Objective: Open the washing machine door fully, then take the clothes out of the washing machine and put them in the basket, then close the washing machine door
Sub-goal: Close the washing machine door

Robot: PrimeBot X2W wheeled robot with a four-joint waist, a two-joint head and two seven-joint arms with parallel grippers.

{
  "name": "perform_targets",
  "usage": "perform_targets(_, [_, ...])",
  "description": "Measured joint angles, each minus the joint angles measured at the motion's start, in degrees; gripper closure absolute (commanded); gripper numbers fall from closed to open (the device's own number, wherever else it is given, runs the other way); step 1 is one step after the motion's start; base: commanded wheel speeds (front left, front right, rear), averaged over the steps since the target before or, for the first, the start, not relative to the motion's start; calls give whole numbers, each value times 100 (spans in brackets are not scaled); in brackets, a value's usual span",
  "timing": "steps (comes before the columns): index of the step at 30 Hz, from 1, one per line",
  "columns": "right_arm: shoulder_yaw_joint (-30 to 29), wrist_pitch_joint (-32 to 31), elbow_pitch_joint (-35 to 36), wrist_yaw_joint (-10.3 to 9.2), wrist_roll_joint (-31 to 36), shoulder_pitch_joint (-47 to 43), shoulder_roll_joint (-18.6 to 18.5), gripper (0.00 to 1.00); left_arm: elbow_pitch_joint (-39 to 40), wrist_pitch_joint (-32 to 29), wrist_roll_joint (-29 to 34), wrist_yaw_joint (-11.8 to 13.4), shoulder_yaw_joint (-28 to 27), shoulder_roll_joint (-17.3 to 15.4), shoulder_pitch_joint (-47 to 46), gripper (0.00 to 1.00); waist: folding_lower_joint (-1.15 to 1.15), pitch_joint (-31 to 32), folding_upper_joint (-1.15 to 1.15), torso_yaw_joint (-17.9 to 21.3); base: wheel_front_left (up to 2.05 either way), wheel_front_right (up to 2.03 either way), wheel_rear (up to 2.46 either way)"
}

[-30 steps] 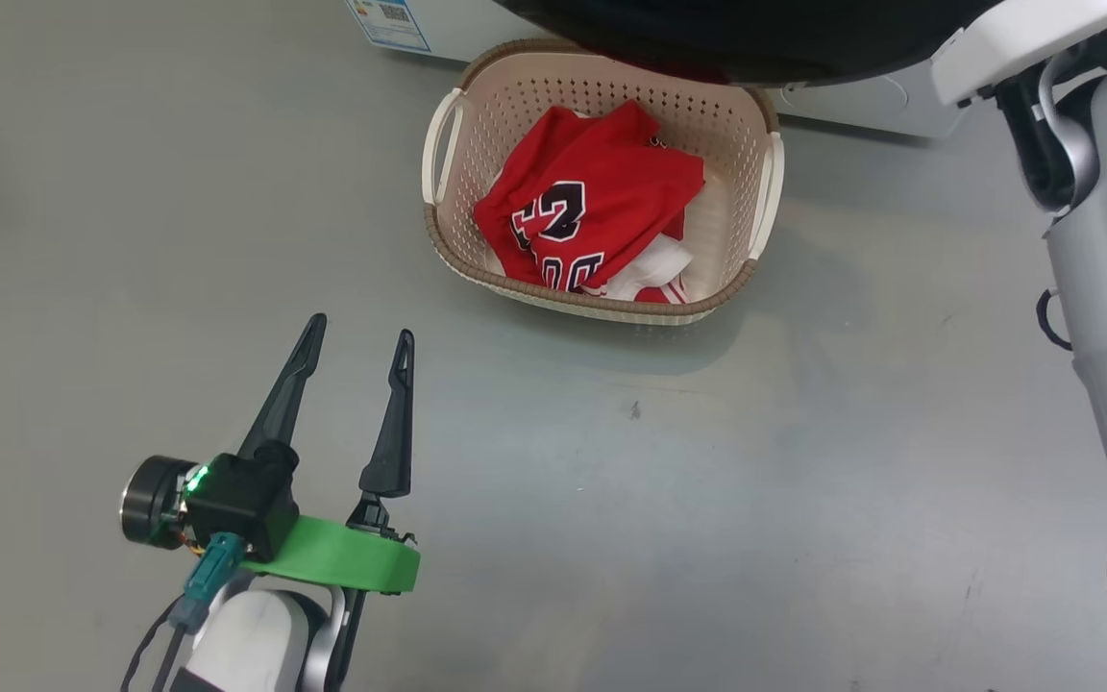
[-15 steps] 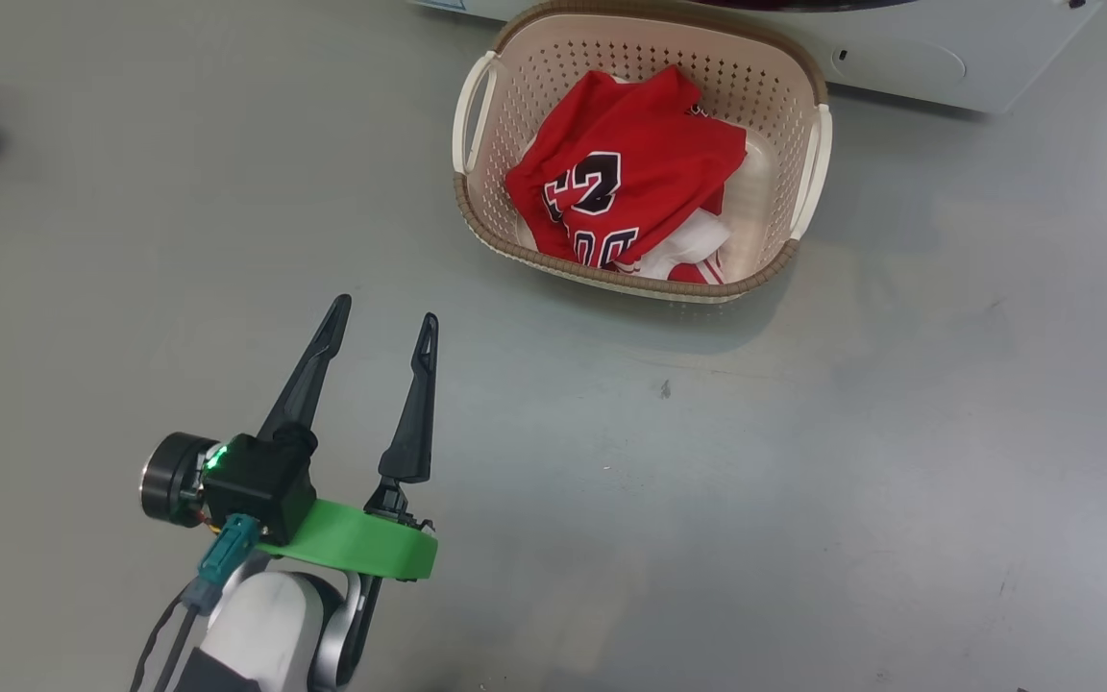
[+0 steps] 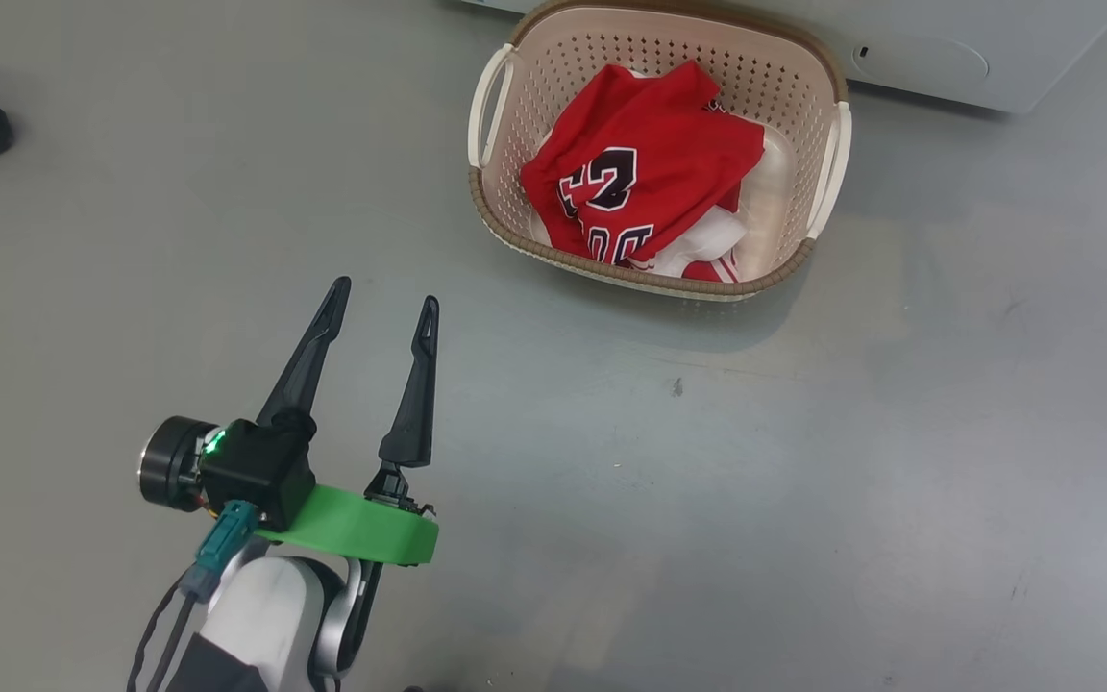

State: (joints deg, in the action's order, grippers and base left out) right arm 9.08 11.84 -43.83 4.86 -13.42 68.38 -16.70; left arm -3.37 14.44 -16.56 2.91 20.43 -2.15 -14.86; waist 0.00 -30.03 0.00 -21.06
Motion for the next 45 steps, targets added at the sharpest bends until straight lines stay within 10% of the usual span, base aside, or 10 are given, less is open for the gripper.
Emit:
perform_targets(31, [263, 266, 267, 143, -105, -1436, 638, 100, -162, 1, 46, 47, -310, 1, 33, 0, 0, 756, 0, 338, 0, 0, 0])
perform_targets(36, [248, 267, 570, 158, -112, -2133, 693, 65, -182, 1, 105, 83, -386, -73, 179, 0, 0, 991, 0, 511, 0, 0, 0])
perform_targets(39, [208, 267, 704, 162, -131, -2608, 756, 1, -208, 1, 112, 83, -409, -100, 267, 0, 0, 1143, 0, 613, 0, 0, 0])
perform_targets(45, [107, 267, 1067, 162, -223, -3283, 961, 0, -261, 1, 158, 85, -479, -212, 490, 0, 0, 1444, 0, 846, 0, 0, 0])
